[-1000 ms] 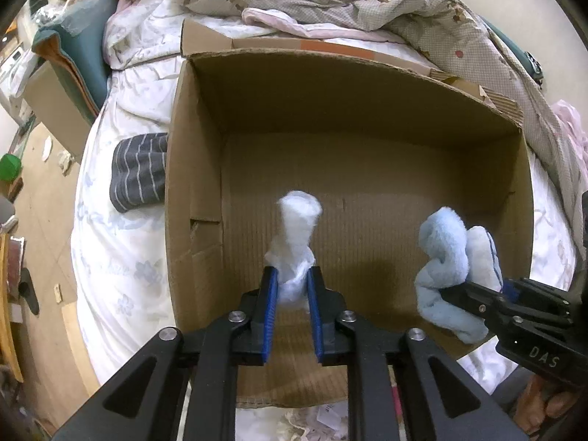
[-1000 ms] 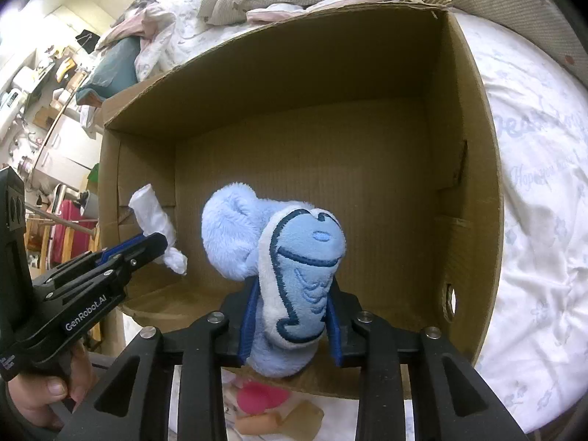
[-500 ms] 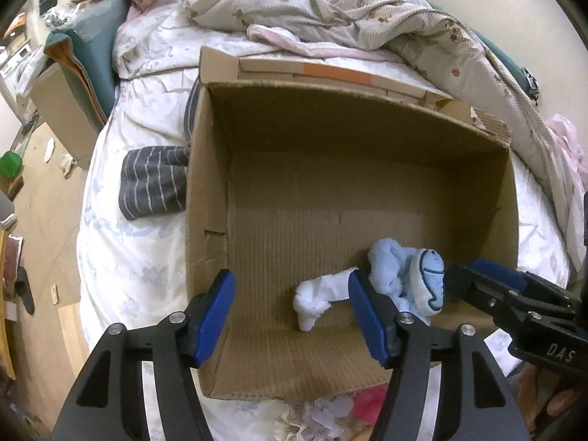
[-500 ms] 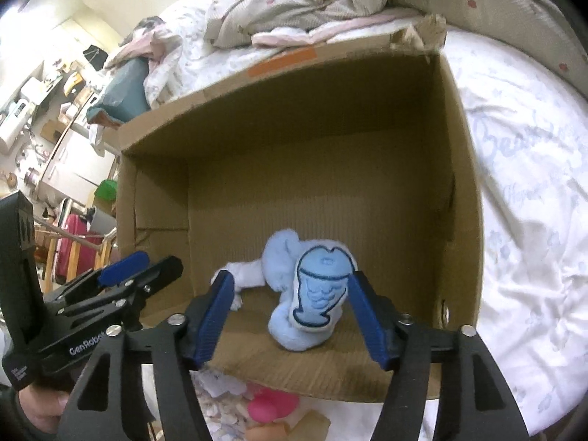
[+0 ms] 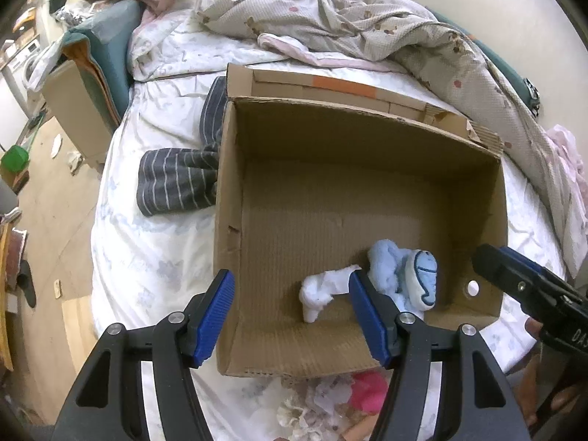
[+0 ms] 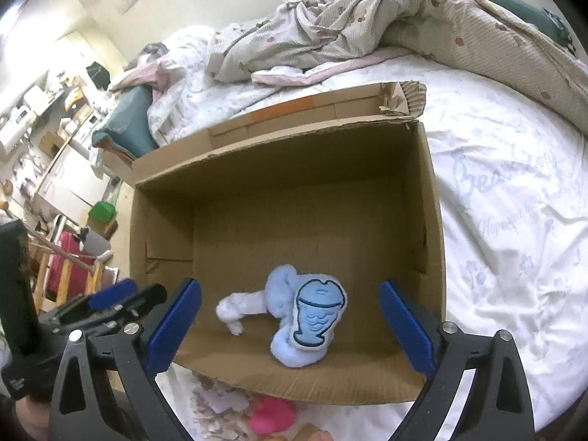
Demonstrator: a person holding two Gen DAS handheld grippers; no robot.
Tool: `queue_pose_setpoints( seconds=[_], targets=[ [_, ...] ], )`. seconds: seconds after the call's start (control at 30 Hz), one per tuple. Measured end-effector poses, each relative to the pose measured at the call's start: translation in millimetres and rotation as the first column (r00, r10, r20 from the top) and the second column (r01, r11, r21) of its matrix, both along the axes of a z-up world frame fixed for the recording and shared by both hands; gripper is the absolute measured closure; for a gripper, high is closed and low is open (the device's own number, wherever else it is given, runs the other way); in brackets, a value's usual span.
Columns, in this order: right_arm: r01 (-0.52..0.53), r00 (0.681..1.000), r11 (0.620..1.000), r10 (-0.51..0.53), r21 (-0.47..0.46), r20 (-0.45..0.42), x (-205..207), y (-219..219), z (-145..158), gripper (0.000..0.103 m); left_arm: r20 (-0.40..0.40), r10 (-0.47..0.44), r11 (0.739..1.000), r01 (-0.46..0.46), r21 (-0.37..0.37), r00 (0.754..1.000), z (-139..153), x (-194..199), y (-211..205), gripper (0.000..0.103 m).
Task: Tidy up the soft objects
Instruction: 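Open the left gripper and right gripper to drop both items into the box, then withdraw both tools from the box toward the remaining items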
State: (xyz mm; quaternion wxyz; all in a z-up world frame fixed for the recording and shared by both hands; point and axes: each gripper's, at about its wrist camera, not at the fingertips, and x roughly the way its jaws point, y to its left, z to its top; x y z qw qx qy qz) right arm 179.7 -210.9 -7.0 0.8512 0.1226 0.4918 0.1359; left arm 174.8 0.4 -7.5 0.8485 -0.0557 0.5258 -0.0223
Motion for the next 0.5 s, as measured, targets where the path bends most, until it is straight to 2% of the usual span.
queue_pose_setpoints(
  seconds=[0.1, 0.13, 0.37, 0.5],
  targets=[
    [0.002, 1.000, 1.000, -0.002, -0.014, 0.020, -6, -1, 5, 0.000, 0.010, 0.026, 0.999, -0.026, -0.025, 1.000, 4, -3, 4, 0.018],
    [0.004, 1.000, 1.000, -0.003, -0.018, 0.024, -7, 0, 6, 0.000, 0.015, 0.034, 0.999, -0.033, -0.032, 0.999, 6, -4, 6, 0.016],
    [0.017, 0.999, 1.000, -0.016, -0.021, 0.035, -16, -4, 10, 0.000, 0.033, 0.052, 0.999, -0.052, -0.016, 0.998, 18, -16, 14, 0.011],
    [0.022, 0.999, 0.999, -0.021, -0.028, 0.033, -20, -6, 11, 0.000, 0.014, 0.068, 0.997, -0.068, -0.025, 0.998, 18, -23, 19, 0.010]
  ],
)
